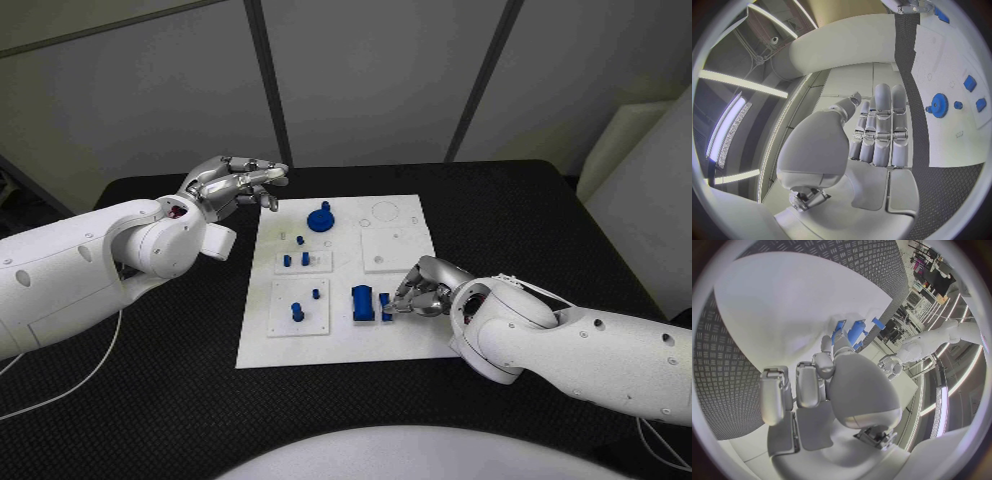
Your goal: Assemble the parts on the task board
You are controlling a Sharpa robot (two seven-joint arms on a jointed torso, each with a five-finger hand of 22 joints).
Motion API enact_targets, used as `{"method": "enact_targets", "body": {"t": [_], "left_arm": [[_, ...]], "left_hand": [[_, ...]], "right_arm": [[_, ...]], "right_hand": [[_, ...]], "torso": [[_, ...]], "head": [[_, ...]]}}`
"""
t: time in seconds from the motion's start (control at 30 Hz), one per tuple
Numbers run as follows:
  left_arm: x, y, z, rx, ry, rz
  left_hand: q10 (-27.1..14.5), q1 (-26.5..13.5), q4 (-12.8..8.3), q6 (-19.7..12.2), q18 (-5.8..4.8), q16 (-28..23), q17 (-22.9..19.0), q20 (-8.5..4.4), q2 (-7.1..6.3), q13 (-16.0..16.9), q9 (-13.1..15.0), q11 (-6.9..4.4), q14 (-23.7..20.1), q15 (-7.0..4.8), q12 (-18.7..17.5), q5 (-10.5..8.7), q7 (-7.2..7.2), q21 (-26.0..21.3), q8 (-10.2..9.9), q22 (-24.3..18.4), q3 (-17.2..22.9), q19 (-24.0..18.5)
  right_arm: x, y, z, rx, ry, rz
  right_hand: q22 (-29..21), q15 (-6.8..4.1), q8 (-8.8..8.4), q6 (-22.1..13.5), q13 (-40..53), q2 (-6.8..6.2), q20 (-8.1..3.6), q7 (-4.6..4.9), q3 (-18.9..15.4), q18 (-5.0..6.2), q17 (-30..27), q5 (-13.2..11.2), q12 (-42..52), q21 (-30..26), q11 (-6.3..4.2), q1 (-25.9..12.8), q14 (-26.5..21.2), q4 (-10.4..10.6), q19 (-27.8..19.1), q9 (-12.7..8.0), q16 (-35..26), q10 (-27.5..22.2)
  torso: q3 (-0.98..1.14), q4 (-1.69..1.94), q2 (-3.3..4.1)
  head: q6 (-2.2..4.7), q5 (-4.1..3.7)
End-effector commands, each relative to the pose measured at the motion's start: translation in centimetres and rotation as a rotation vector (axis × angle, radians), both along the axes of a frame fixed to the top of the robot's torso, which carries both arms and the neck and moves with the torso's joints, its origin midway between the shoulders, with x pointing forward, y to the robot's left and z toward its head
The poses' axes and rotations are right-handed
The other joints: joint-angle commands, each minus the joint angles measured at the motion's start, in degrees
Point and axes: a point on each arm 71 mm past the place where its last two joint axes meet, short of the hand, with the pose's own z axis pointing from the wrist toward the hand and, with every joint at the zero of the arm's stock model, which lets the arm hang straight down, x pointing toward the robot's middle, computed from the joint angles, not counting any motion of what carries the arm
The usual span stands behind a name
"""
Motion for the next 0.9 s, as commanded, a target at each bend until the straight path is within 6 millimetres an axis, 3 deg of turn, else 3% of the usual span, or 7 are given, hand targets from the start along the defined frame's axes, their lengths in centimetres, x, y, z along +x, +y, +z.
{"method": "enact_targets", "body": {"t": [0.03,0.27,0.47,0.6,0.67,0.73,0.9], "left_arm": [[0.0,-0.1,0.1,-0.008,-0.001,-0.01],[0.0,-0.1,0.0,-0.009,0.001,-0.009],[-0.1,-0.3,-0.4,-0.032,0.025,-0.002],[0.0,-0.4,-0.8,-0.055,0.032,0.018],[0.1,-0.3,-1.1,-0.069,0.032,0.035],[0.3,-0.3,-1.4,-0.078,0.029,0.052],[1.4,-0.1,-2.3,-0.101,0.003,0.114]], "left_hand": [[-0.5,-0.3,-0.1,-0.5,-0.7,-0.3,-0.1,0.0,0.4,0.1,0.1,-0.04,-0.1,0.37,-0.2,-0.32,0.01,-0.2,-0.3,-0.1,-0.3,0.4],[-0.5,-0.3,-0.1,-0.5,-0.7,-0.3,-0.1,0.0,0.4,0.1,0.1,-0.04,-0.1,0.37,-0.2,-0.32,0.01,-0.2,-0.3,-0.1,-0.3,0.4],[-0.5,-0.4,0.0,-0.6,-0.71,-0.4,-0.1,0.02,0.46,0.1,0.1,-0.02,-0.1,0.39,-0.2,-0.32,0.03,-0.3,-0.3,-0.1,-0.4,0.5],[-0.5,-0.5,0.1,-0.5,-0.74,-0.6,-0.2,0.07,0.49,0.1,0.1,0.0,-0.5,0.47,-0.2,-0.34,0.0,-0.6,-0.3,-0.3,-0.5,0.3],[-0.5,-0.5,0.0,-0.3,-0.8,-1.8,-0.6,0.21,0.6,0.1,0.2,0.01,-2.3,0.67,-0.2,-0.37,-0.2,-1.6,-0.2,-0.8,-0.7,-0.8],[-0.6,-0.5,0.0,-0.2,-0.97,-3.7,-1.4,0.54,0.71,0.0,0.3,0.18,-5.1,1.1,-0.3,-0.31,-0.26,-3.2,-0.2,-1.5,-0.8,-2.7],[-2.0,-0.6,0.3,-1.0,-2.33,-14.7,-6.3,2.58,0.99,-0.5,-0.1,1.51,-15.6,4.35,-1.2,-0.27,0.25,-11.3,-0.7,-5.9,-0.6,-12.1]], "right_arm": [[0.0,-0.1,0.2,-0.007,-0.036,0.007],[-0.3,-0.2,0.7,0.168,-0.052,0.086],[0.3,-0.9,1.7,0.359,-0.086,0.182],[2.4,-2.4,2.3,0.511,-0.066,0.15],[3.9,-3.3,2.6,0.588,-0.052,0.113],[5.2,-4.1,2.8,0.647,-0.042,0.076],[9.1,-6.0,2.8,0.805,-0.042,-0.042]], "right_hand": [[15.1,-0.4,-0.21,-0.1,0.0,-0.21,-0.26,-0.06,-1.5,-0.86,0.0,3.7,-0.4,0.2,-0.19,-1.9,2.2,0.8,6.0,-0.2,0.1,0.0],[15.1,0.27,-0.42,-3.0,-1.5,-3.01,0.37,1.01,-5.3,-0.86,-1.2,4.4,-2.7,0.2,0.76,-11.7,1.8,8.7,6.0,-0.7,-0.9,-1.2],[13.3,1.45,-0.36,-8.3,-4.2,-4.23,1.32,2.55,-3.1,0.36,-3.7,0.3,-6.9,-5.7,2.19,-12.2,0.8,9.4,4.1,-1.5,-3.1,-4.4],[6.8,2.58,-0.31,-11.5,-15.4,-3.62,2.39,3.78,-1.4,3.96,-18.0,0.5,-22.9,-25.0,3.46,-7.0,-4.5,7.7,-3.0,-2.0,-15.0,-13.7],[-0.7,3.96,-0.24,-13.6,-18.0,-2.24,3.47,4.95,-0.4,6.99,-32.3,0.7,-26.7,-45.1,4.84,-2.8,-12.0,5.9,-11.3,-2.4,-28.4,-18.7],[-7.0,5.27,-0.4,-15.1,-20.5,-1.62,4.62,6.03,-0.2,8.64,-35.0,0.7,-29.6,-59.9,6.04,-0.9,-15.7,5.1,-18.1,-3.2,-32.9,-22.0],[-16.9,8.59,-0.41,-16.6,-32.4,0.78,7.87,8.46,-0.3,8.91,-41.1,1.7,-39.3,-73.1,8.78,3.6,-22.1,3.1,-23.7,-8.3,-44.1,-25.5]], "torso": [[-0.01,-0.06,0.03],[0.0,-0.04,0.01],[0.03,-0.18,-0.42],[-0.1,-0.37,-1.23],[-0.18,-0.47,-1.76],[-0.23,-0.55,-2.21],[-0.58,-0.81,-4.12]], "head": [[0.18,-0.1],[0.61,-0.14],[1.38,-0.15],[2.05,-0.01],[2.46,0.13],[2.89,0.25],[4.57,0.26]]}}
